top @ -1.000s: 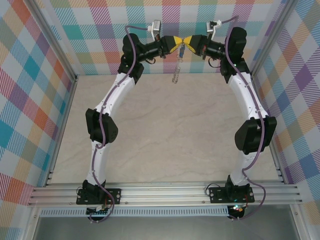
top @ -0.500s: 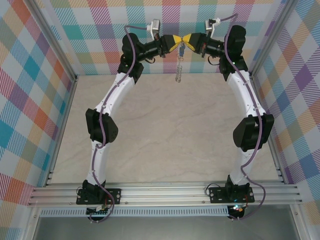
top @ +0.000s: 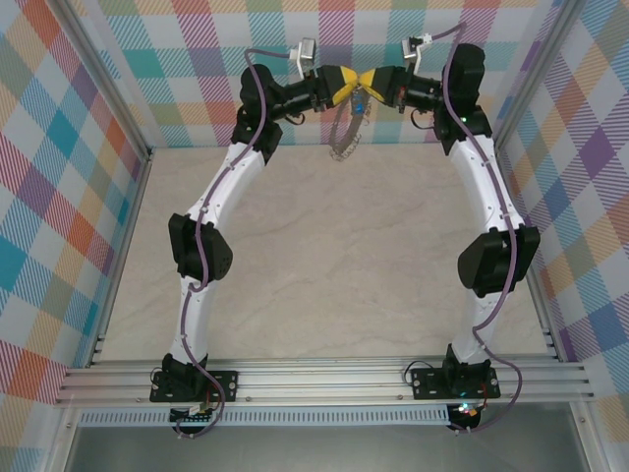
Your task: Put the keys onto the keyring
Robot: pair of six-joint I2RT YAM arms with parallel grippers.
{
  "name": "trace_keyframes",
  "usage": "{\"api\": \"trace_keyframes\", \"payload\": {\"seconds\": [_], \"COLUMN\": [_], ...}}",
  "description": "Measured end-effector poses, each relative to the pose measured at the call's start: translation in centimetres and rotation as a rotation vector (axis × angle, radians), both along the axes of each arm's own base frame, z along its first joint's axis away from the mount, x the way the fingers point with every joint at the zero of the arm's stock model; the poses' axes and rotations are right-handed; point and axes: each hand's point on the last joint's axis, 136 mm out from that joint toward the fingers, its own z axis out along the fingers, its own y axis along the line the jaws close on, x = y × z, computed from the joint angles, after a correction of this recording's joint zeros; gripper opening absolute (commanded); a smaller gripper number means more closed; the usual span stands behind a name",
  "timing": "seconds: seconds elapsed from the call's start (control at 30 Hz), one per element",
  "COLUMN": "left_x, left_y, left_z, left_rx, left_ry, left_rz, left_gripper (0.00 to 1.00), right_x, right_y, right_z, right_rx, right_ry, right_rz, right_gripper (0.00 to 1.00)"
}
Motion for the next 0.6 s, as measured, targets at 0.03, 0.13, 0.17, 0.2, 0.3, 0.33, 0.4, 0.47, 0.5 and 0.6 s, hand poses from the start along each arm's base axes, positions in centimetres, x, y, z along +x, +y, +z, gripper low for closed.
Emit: {"api": "trace_keyframes", "payload": {"seconds": [0.03, 0.13, 0.17, 0.2, 0.3, 0.33, 0.4, 0.47, 0.5, 0.6], "left_x": [0.2, 0.9, 1.0, 1.2, 1.4, 1.4, 1.2, 1.0, 0.9, 0.4], "left_y": [0.2, 1.1, 1.3, 1.5, 1.8, 1.8, 1.7, 1.6, 1.6, 1.4], "left_z": [-0.2, -0.7, -0.9, -1.1, -2.0, -2.4, -3.0, -3.5, -3.7, -4.1], "left_rx": [0.006, 0.025, 0.032, 0.042, 0.077, 0.091, 0.117, 0.136, 0.143, 0.158], "left_ry": [0.002, 0.006, 0.009, 0.008, 0.012, 0.016, 0.02, 0.024, 0.027, 0.022], "left_rz": [0.004, 0.02, 0.021, 0.023, 0.024, 0.023, 0.011, -0.004, -0.011, -0.039], "left_gripper": [0.47, 0.48, 0.49, 0.49, 0.48, 0.47, 0.44, 0.39, 0.37, 0.36], "right_x": [-0.2, -0.8, -0.9, -1.1, -1.6, -1.7, -1.9, -2.0, -2.1, -2.3], "right_y": [-0.1, -0.4, -0.5, -0.6, -0.5, -0.5, -0.5, -0.5, -0.4, -0.4], "right_z": [0.0, -0.1, 0.0, 0.0, -0.4, -0.8, -1.5, -2.3, -2.6, -3.0], "right_rx": [-0.011, -0.042, -0.05, -0.057, -0.072, -0.074, -0.075, -0.074, -0.073, -0.071], "right_ry": [-0.005, -0.026, -0.035, -0.045, -0.057, -0.052, -0.032, -0.007, 0.001, 0.017], "right_rz": [0.011, 0.052, 0.067, 0.087, 0.155, 0.175, 0.209, 0.233, 0.244, 0.264], "right_gripper": [0.0, 0.0, 0.0, 0.0, 0.0, 0.0, 0.0, 0.0, 0.0, 0.0]}}
